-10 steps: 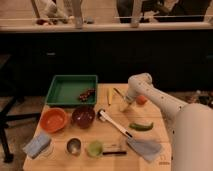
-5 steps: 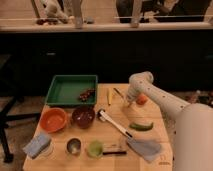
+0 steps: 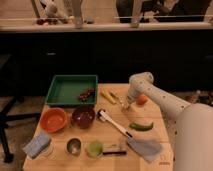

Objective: Place fork in purple bowl

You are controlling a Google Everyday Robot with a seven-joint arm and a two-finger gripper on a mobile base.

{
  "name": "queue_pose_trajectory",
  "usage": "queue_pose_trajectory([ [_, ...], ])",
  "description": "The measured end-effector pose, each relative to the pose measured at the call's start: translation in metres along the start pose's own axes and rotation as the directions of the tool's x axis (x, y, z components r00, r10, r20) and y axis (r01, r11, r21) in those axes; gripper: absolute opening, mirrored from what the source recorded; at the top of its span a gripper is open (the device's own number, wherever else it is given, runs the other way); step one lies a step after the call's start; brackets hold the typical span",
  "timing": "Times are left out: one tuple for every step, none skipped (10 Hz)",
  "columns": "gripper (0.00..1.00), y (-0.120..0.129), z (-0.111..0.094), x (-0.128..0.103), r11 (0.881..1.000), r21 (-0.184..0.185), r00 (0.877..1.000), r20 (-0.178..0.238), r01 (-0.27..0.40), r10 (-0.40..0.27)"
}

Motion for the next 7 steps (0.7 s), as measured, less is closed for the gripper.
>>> queue_pose_trajectory([
  [0.0, 0.0, 0.0, 0.0, 1.0, 0.0, 1.0, 0.001, 0.0, 0.0],
  [0.0, 0.004, -0.003, -0.003, 1.0, 0.004, 1.0, 0.019, 0.013, -0.014],
  [0.0, 0.006, -0.01, -0.005, 1.0, 0.012, 0.999, 0.039, 0.025, -0.025],
  [0.0, 0.008, -0.022, -0.009, 0.999, 0.024, 0.997, 0.065, 0.04, -0.042],
  [0.0, 0.011, -0.034, -0.013, 0.998, 0.04, 0.995, 0.085, 0.057, -0.06],
  [0.0, 0.014, -0.043, -0.016, 0.996, 0.052, 0.992, 0.1, 0.072, -0.077],
  [0.0, 0.018, -0.051, -0.019, 0.994, 0.066, 0.989, 0.117, 0.088, -0.095],
])
